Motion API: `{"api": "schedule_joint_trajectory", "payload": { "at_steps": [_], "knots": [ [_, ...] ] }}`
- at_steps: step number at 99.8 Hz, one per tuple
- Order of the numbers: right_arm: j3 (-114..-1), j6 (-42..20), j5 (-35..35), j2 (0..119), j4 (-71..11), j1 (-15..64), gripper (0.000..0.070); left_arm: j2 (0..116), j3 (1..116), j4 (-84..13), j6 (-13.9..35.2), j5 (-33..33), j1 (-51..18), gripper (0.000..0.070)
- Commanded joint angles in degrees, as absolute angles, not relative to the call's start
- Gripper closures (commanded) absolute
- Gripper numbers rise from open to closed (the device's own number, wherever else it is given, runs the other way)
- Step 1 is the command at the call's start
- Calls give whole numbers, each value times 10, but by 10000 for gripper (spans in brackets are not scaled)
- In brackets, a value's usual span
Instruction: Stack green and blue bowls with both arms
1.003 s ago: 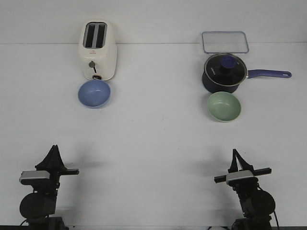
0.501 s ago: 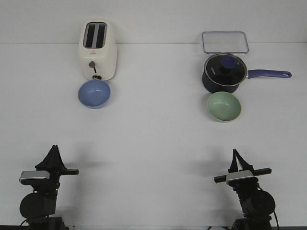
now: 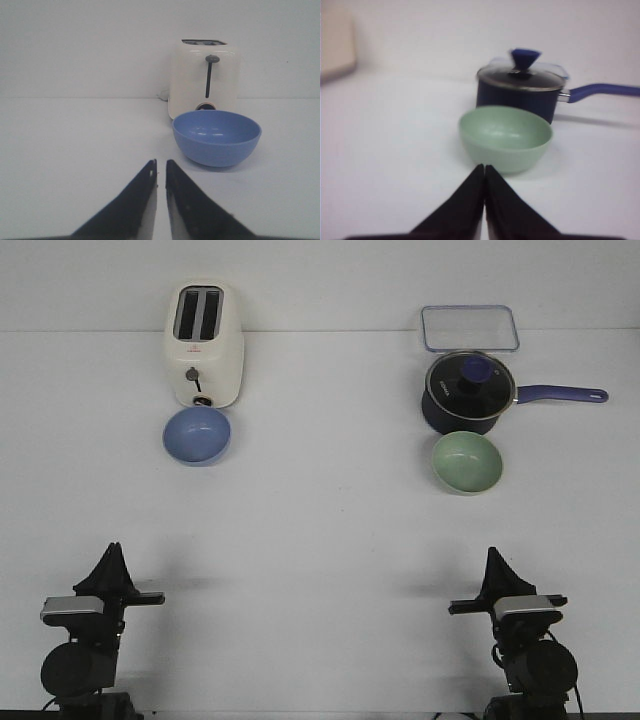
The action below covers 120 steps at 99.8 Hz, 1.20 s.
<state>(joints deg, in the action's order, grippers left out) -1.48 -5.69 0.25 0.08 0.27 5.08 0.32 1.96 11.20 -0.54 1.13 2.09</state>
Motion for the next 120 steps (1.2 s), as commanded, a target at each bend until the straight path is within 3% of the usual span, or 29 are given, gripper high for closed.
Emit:
{"api": "schedule_joint_trajectory", "payload": {
  "at_steps": [1, 16, 37, 43, 57, 67, 114, 120],
  "knots": [
    [-49, -185, 24, 4, -11, 49, 700, 3, 8, 121, -4, 9, 21, 685],
    [-154, -184, 55, 76, -91, 48, 700, 3, 8, 121, -4, 9, 21, 685],
    [-331, -176, 71, 288, -188, 41, 692, 3, 8, 121, -4, 9, 21, 685],
    [-382, -169, 65, 353, -219, 34, 602, 3, 8, 121, -4, 9, 21, 685],
    [-482, -130, 60, 497, -251, 15, 255, 3, 8, 121, -4, 9, 21, 685],
    [-540, -116, 54, 588, -256, -1, 128, 3, 8, 121, -4, 9, 21, 685],
    [-710, -87, -27, 943, -262, -68, 128, 3, 8, 121, -4, 9, 21, 685],
    [-720, -85, -35, 969, -260, -69, 177, 3, 8, 121, -4, 9, 21, 685]
  ]
}}
